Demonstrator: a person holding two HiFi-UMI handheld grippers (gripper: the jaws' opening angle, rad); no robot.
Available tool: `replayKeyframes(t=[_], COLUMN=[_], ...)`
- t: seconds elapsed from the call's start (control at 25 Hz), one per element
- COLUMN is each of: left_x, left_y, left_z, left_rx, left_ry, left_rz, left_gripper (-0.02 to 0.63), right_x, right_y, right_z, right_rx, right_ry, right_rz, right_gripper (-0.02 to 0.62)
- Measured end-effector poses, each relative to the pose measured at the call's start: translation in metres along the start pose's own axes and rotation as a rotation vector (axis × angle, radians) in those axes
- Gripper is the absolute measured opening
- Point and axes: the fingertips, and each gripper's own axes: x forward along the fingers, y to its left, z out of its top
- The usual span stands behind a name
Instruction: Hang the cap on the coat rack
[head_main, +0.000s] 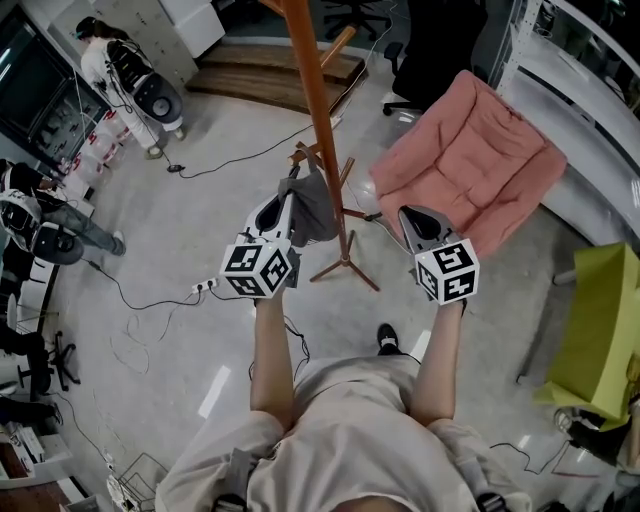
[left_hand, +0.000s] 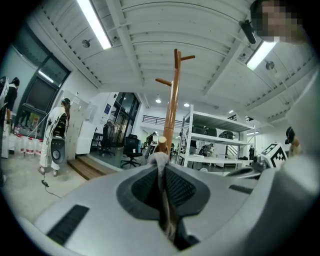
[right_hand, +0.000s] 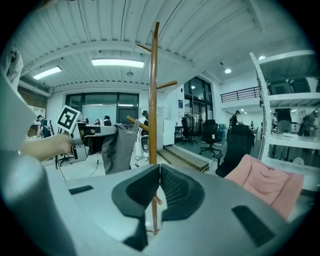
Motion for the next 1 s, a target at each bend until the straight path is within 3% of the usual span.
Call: replayKeyframes(t=[0.28, 0.76, 1.0], left_x=[0.011, 0.026, 0.016], left_y=[0.000, -0.003, -0.002], left_z=[-0.003, -0.023, -0.029], left_rx=[0.016, -0.024, -0.029], left_ry=[0.027, 0.074, 0.090], left_rz=[0.001, 0.029, 0.041], left_gripper=[0.020, 0.023, 0.075], right_x=[0.002, -0.005, -0.005], right_y=[-0.008, -0.013, -0.003], right_z=[0.003, -0.019, -0.026], right_rx=[-0.009, 0.010, 0.021], right_ry=[0.019, 0.064, 0.074], right_rz=[0.000, 0.012, 0.041], right_gripper=[0.005, 0.005, 0.006])
